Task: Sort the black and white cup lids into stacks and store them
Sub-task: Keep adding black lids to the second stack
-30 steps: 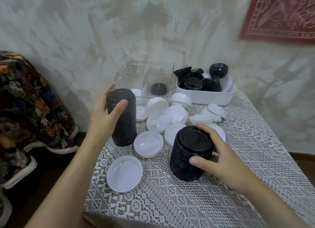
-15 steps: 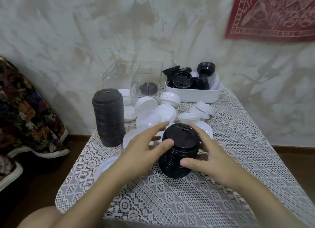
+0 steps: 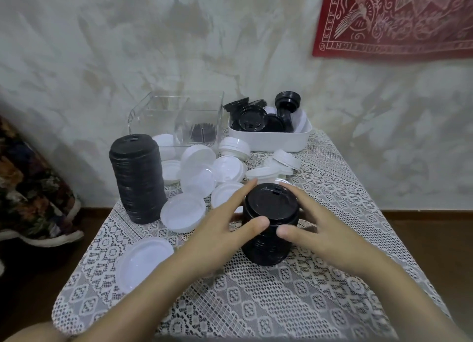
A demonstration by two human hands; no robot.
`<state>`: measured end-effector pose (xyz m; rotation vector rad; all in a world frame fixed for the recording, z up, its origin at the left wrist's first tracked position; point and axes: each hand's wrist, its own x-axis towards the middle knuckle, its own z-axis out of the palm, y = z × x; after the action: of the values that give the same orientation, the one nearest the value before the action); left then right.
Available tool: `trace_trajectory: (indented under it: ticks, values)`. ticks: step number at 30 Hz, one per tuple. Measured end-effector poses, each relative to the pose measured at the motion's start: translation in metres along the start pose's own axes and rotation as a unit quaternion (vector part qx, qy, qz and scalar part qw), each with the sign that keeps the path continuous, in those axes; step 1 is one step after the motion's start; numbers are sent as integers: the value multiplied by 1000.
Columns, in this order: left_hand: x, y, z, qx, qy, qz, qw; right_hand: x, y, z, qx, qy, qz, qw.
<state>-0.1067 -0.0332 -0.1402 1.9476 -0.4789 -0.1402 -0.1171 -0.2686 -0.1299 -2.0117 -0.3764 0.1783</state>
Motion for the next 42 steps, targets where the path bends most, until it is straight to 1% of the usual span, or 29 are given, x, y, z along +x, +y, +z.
trace_trajectory:
  ticks: [5,9,13,17,21,26,30,35,40,42]
  values:
    - [6,5,-4,18,-15,-6,1000,1,0,-2,4,5,-8,1000]
    - [12,6,-2,23,-3,-4,1000,2,-5,-1,3,14,-11,1000]
    - [15,2,0,10,6,6,1000,4,-2,-3,-3,21,4,1000]
    - [14,-1,1,-1,2,20,1000,4,-4,-3,-8,26,-8,1000]
    - [12,0,-1,0,-4,25,1000,5,-10,-2,-18,17,-20,999]
    - [14,3,2,3,-2,26,1000,7,-8,-16,15,-17,-8,1000]
    - [14,0,3,-15,7,24,1000,18,-1,-34,12,23,20,999]
    - [15,-3,10,-21,34,21,999,64,5,-57,13,143,17,989]
    - [16,-3,8,-35,43,17,998,144,2,-77,-83,215,1,973]
    - [16,-5,6,-40,49,15,998,177,-4,-80,-132,226,-2,965]
